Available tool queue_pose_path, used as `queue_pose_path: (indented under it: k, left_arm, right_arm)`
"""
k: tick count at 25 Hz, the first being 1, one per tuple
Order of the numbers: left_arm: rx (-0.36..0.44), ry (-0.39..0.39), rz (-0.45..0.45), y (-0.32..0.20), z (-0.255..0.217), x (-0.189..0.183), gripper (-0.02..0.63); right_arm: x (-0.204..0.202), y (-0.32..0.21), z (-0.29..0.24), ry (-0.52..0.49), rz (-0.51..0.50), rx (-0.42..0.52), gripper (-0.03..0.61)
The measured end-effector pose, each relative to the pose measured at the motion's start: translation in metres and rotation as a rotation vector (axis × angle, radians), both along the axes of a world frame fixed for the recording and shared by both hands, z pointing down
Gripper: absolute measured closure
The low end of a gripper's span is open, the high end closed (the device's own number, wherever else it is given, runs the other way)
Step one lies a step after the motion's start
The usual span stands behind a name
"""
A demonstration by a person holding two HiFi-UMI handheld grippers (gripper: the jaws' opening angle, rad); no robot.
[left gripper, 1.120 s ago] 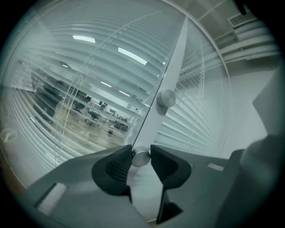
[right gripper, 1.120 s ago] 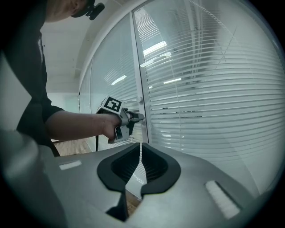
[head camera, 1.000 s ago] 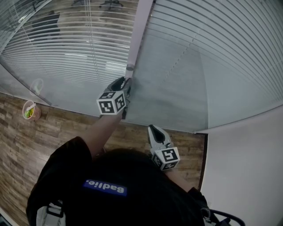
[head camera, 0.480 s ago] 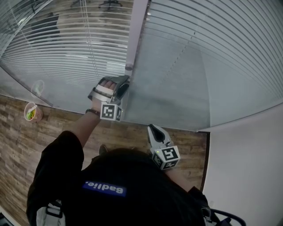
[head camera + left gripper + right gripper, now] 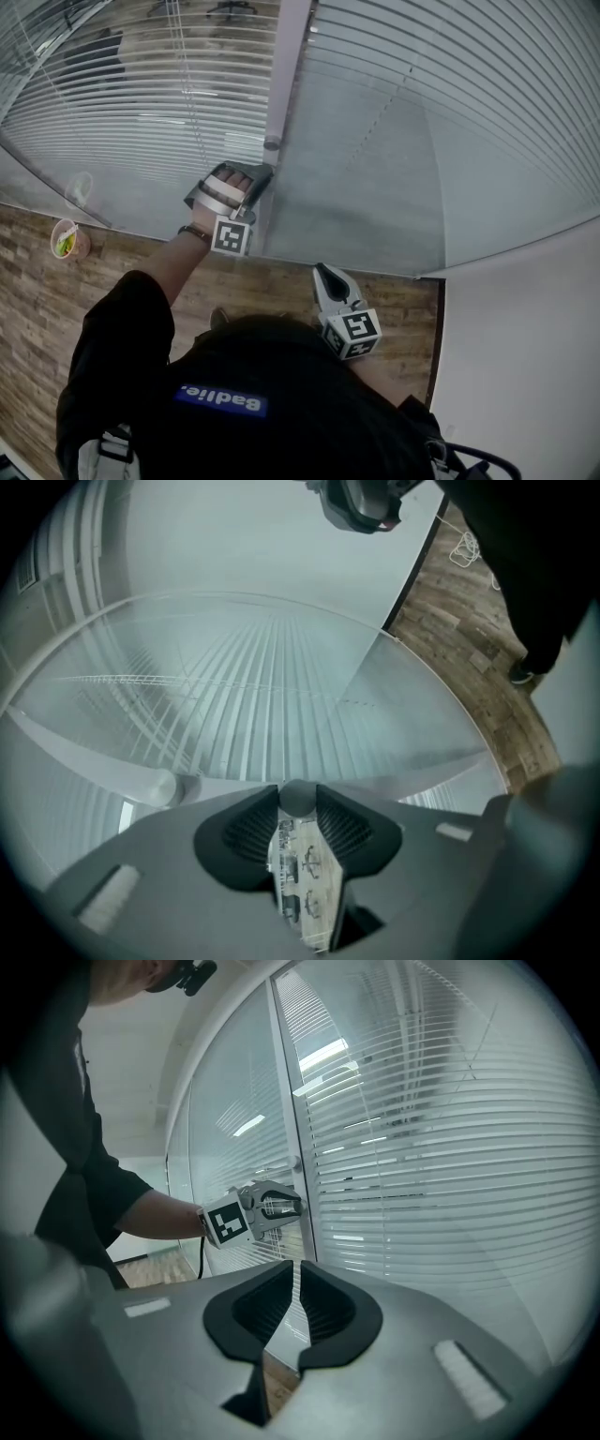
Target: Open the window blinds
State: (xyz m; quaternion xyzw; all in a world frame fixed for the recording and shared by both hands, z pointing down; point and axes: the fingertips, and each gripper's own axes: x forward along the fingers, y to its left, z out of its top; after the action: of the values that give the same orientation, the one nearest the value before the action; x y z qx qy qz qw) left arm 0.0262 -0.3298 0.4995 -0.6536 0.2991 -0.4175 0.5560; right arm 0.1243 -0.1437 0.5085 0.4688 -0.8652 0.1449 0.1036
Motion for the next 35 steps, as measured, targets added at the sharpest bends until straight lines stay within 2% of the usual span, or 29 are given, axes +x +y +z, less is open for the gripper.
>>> queue_pose_path:
  k: [25,35]
  left_arm:
    - [-0.107,0.247,-0.104,-0.0010,-0.0041,0.0009,0.492]
    - [-0.148,0.371,-0.153,-0.0025,-0.0049,-0.0005,0.492]
  right_arm:
    - [0.0019,-0.0010,-0.0024,0.008,0.009,-0.003,0.558]
    - [0.0021,-0.0002,-0.0013,0.006,0.012,-0.005,0.558]
